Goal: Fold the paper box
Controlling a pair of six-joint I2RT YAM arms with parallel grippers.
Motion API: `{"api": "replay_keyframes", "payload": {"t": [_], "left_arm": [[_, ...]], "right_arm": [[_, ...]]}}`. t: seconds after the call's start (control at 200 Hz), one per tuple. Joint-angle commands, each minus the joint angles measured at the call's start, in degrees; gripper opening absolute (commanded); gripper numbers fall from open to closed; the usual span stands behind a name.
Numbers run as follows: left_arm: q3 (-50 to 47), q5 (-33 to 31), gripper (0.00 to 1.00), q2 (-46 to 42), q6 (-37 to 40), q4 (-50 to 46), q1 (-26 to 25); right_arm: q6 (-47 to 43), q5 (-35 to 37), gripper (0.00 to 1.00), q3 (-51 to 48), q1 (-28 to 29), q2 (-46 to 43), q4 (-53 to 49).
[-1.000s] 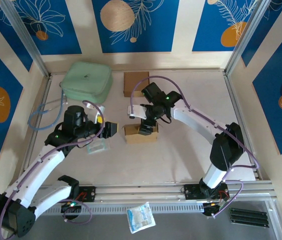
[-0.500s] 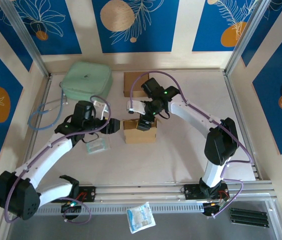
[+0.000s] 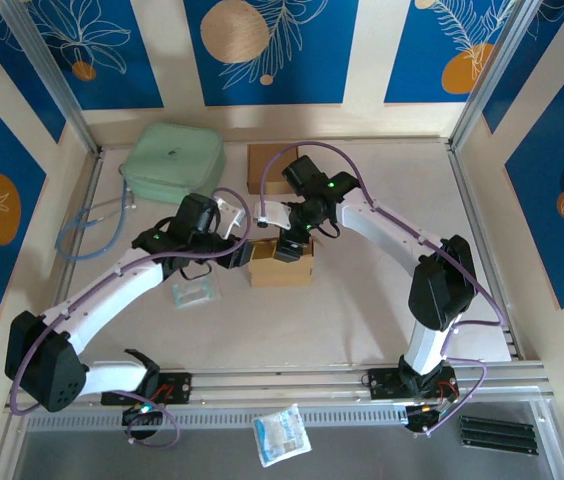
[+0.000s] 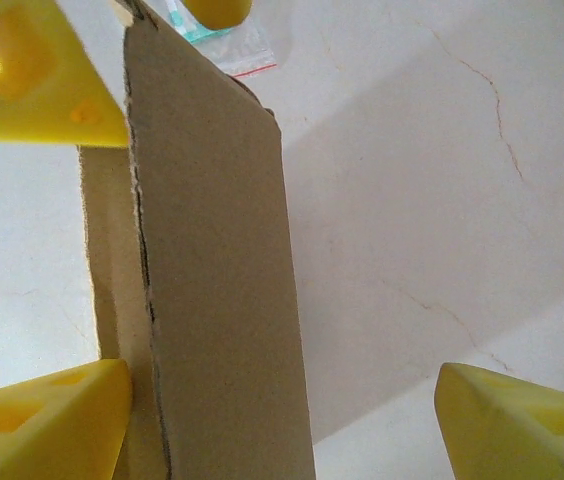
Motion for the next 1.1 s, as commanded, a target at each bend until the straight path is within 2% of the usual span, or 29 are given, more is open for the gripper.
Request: {"api": "replay_keyframes", "payload": {"t": [0.0,0.09,0.525,0.66,0.775,0.895,1.095], "left_arm": [[1.61,-2.46,0.36,0.65,1.12,-1.64,-0.71],[1.06,-0.60,0.30,0.59,-0.13,0.41,-0.78],[1.43,-1.23,0.22,1.32,0.18,1.14,-1.52],[2.06,-1.40,0.21,1.61,0.09,0.94,-1.68],[2.68,-1.49,0.21,1.84,0.09,0.62,-1.84],[3.25,-1.86,0.20,1.51,0.11,-0.09,-2.14],[3.79,-1.93,0.19,1.28,0.62,-0.78,-2.33]], "right_arm": [[-0.53,0.04,0.80,1.33,-0.26,0.58,-1.69],[0.44,0.22,0.81,1.43,-0.14,0.05,-0.87],[10.32,-5.68,0.89,-6.29,-0.51,-13.04,9.15],[18.61,-5.57,0.90,-11.85,-0.69,-19.90,16.41],[32.55,-1.94,0.93,-20.25,-2.59,-27.01,26.18],[46.21,-1.46,0.95,-27.94,-7.51,-33.26,29.61],[47.36,-6.07,0.91,-37.04,-12.52,-37.52,27.74]]}}
